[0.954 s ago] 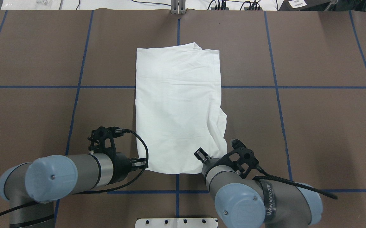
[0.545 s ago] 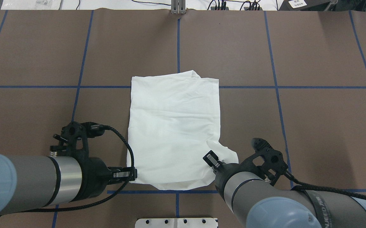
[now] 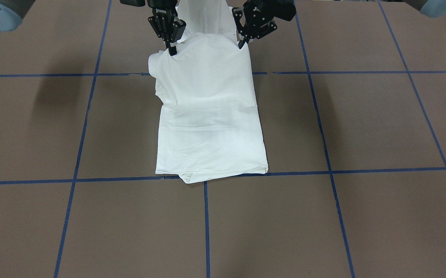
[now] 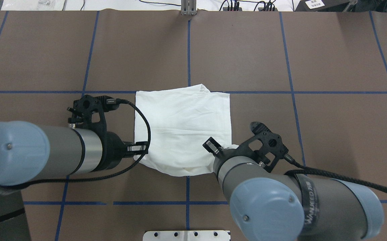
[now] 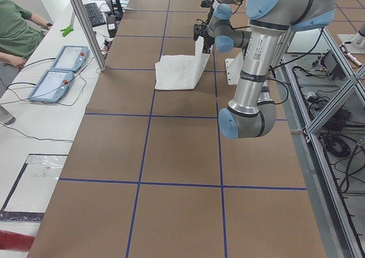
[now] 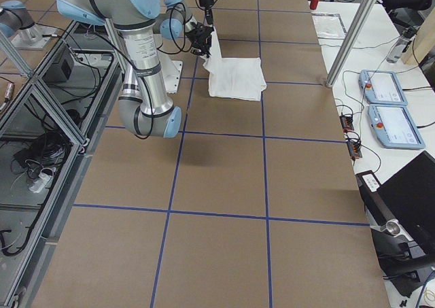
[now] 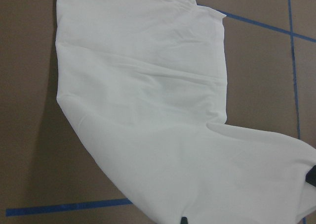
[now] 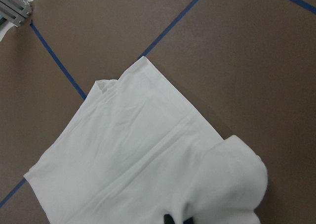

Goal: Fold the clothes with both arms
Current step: 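Lift the near edge with both grippers and fold it toward the far edge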

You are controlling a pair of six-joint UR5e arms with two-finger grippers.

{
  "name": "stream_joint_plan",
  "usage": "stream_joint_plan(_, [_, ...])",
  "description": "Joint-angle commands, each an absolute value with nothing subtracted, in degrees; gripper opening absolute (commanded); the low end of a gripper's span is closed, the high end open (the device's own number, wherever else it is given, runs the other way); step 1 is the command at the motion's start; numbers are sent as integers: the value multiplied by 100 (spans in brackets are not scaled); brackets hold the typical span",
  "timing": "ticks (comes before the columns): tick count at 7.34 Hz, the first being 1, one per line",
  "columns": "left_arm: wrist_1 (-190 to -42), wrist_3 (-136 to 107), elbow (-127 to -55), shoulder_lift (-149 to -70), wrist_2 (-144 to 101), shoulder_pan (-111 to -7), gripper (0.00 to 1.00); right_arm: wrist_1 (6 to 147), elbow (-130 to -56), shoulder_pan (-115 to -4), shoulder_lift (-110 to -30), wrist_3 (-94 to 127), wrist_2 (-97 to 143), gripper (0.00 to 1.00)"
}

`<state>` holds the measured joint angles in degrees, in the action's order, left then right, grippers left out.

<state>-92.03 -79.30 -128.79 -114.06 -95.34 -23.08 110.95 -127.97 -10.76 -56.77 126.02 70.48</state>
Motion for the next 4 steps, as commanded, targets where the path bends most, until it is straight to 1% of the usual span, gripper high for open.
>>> stream_joint_plan(1, [-9263,-7455,-11870,-11846,-9527,-2924,0,10613,-11957,-1676,-5309,12192,7084,0])
stream_joint_plan(2, [-9490,-7236,-11352,-12022,-9527,-3188,0,10078,-11344,-2001,-5256,11938,7406,0])
stream_joint_plan(4, [-10698,-7181,-9974,-12163,-9510,-3418,0,9425,-10174,-2398,-4854,11542,7619,0])
